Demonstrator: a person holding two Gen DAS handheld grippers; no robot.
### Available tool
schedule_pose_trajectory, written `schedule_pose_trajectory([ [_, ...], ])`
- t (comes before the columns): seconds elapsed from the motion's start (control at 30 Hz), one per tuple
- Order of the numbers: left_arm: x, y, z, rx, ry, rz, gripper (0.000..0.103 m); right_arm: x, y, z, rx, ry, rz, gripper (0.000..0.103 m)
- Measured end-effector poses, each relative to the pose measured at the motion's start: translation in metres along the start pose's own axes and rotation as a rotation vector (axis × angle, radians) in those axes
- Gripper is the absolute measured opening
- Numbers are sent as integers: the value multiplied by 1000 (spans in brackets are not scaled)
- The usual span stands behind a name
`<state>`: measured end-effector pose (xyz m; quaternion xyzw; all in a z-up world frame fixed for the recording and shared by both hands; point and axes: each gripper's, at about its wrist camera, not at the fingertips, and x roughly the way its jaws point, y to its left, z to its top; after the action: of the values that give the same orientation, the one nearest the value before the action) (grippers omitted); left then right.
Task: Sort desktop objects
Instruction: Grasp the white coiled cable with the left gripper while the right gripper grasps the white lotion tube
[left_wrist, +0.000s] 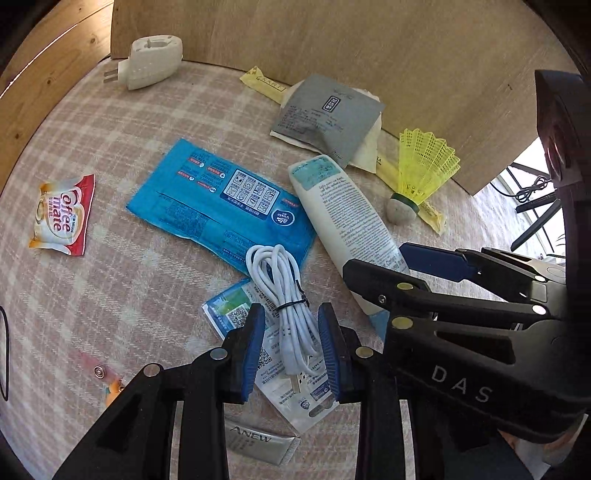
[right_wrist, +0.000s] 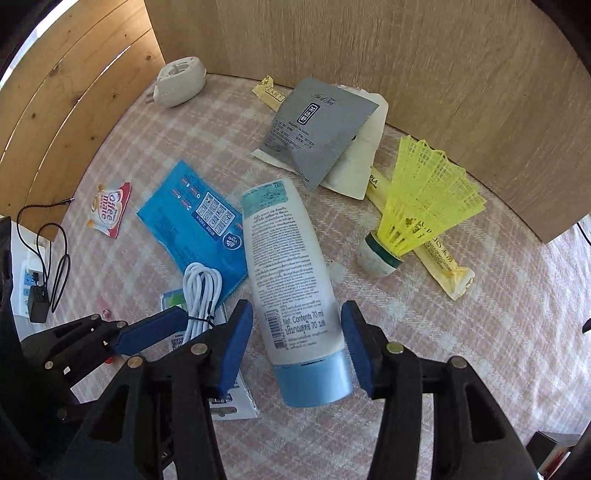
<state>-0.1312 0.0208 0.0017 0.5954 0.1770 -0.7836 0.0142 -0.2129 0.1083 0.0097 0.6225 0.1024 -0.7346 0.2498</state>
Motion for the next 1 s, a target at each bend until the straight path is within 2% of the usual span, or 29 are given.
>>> schedule_pose_trajectory([
  [0.07,0,-3,-2,14,-5,1,23,3,-2,-2,9,7,7,47],
  [0.2,-2,-7,-7,24,-14,5,19,3,-11,-7,32,6,31,46],
  [0.43,-7,-16,-22,28,-7,-30,17,-6,-35,-31,120,-16,93,44],
  [0.67,-15,-40,-34,63,-15,-30,13,-28,-64,-65,233,-61,220,27],
  [0.8,-13,-37,-45,76,-4,-22,13,-32,-65,-71,221,-66,196,28],
  [1.0,-15,-31,-45,83,-16,-5,14,-20,-39,-59,182,-44,168,31],
])
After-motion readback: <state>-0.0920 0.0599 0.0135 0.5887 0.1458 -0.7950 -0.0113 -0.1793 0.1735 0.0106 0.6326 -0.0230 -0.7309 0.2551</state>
